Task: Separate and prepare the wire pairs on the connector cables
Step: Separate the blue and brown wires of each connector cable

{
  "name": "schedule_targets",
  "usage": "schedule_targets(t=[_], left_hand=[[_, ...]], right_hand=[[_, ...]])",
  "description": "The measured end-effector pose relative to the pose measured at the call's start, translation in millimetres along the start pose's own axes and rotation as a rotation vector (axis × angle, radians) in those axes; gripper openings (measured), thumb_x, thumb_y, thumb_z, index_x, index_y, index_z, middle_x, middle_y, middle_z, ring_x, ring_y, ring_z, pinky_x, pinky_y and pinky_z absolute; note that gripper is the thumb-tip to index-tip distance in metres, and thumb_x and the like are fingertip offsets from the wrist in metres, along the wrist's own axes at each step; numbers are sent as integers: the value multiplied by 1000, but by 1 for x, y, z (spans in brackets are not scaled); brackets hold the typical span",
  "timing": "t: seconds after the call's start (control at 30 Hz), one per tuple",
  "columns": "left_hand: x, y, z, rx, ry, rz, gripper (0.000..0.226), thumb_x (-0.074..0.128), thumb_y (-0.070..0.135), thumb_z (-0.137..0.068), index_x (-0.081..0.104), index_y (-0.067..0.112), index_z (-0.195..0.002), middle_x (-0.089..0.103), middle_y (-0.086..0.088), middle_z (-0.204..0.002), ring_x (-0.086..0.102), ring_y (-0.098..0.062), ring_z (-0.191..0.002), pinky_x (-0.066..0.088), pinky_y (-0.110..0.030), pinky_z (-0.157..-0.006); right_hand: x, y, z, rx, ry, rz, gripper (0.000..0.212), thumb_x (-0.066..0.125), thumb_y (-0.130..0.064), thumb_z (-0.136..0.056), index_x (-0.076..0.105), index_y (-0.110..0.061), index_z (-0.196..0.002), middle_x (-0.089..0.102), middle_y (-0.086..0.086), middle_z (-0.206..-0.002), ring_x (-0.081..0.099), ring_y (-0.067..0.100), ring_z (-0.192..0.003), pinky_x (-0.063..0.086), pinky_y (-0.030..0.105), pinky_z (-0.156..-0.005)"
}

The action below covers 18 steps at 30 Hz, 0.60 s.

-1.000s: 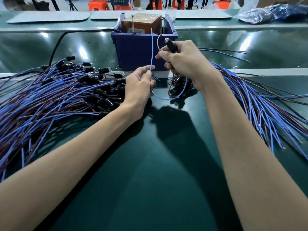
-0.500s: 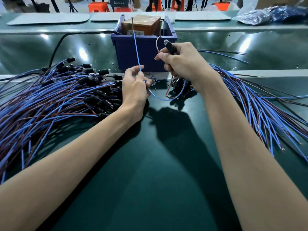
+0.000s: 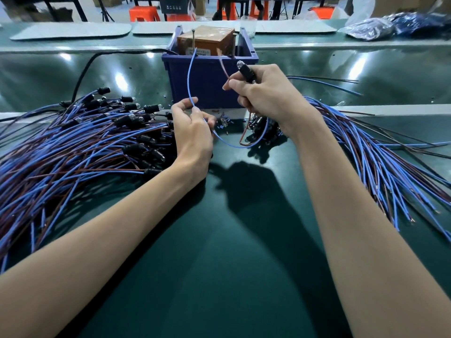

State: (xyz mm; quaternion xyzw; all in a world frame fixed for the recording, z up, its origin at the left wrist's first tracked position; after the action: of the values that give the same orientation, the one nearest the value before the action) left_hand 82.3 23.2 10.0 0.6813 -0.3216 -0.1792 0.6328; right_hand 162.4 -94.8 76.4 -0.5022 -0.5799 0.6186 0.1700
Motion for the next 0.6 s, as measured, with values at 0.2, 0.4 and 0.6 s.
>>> schedule_targets(t=[0.2,0.4,0.6], left_hand=[[6,19,14,243,-75,-61,18,25,5,-101,36,19,-103,45,5,-57,43,-2,-51,37,-17,-57],[3,0,1,-3,-35,-8,21,27,5,-101,41,21,-100,46,1,-58,42,0,-44,31,-14,-44],[11,-4,-1,-45,-115,-25,26,31,6,-101,52,21,-98,44,7,-49,40,2,-39,29,-12,-38]], right_hand=[[1,-4,1,-38,-9,-6,15,55,-16,-97,69,-16,-90,51,-7,-56,48,0,-47,37,14,-51],[-4,5,-3,19,57,0,17,54,-15,-95,66,-17,-83,57,-9,-49,45,1,-43,37,14,-49],[-11,16,-6,100,124,-2,19,50,-10,-91,62,-13,-77,57,-9,-42,43,3,-37,33,12,-41]])
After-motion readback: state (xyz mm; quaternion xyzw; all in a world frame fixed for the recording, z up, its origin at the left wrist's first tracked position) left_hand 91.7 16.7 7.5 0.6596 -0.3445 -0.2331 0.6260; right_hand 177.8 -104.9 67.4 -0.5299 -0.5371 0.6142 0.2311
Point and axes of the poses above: each hand's wrist, its own z-axis away from the middle knuckle, its own x-axis out of the palm, y = z × x, the point moved 8 cm from there along -z, towards the middle knuckle
